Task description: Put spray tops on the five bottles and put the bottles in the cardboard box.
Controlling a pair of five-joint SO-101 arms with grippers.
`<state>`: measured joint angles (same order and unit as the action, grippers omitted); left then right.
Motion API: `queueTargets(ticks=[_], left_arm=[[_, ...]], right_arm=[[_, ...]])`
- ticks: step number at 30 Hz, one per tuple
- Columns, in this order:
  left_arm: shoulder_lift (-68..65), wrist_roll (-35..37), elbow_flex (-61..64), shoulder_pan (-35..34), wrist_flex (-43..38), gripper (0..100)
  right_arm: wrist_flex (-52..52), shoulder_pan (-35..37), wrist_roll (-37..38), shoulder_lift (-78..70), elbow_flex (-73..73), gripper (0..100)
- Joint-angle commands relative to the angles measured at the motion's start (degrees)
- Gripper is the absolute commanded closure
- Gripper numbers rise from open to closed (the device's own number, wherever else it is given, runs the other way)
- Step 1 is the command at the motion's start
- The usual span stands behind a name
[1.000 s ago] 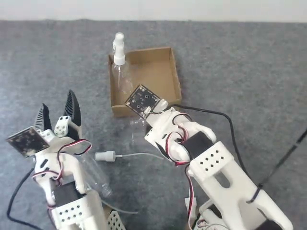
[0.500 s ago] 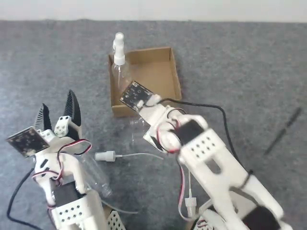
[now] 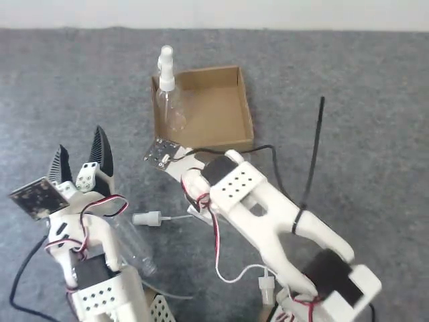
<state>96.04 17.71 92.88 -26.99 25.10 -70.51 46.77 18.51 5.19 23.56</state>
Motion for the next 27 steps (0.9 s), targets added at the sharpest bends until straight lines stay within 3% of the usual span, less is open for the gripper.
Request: queueTargets(ticks=[1,12,17,27], left_arm=[[0.62,-0.35,-0.66,0.00,-1.93,73],[0.62,-0.35,-0.66,0.00,-1.93,73],[0.62,-0.35,-0.66,0.00,-1.93,73],[0.62,-0.35,-0.66,0.00,-1.93,73]], right_arm=[[1.80,0.13,3.52,-3.03,-4.84,65.7],[2.24,0.04,5.45,-12.79,-8.18,66.6],[1.36,0.04,5.54,-12.70,-8.44,79.4],[1.10,0.04,10.29,-12.70,-8.26,94.2]])
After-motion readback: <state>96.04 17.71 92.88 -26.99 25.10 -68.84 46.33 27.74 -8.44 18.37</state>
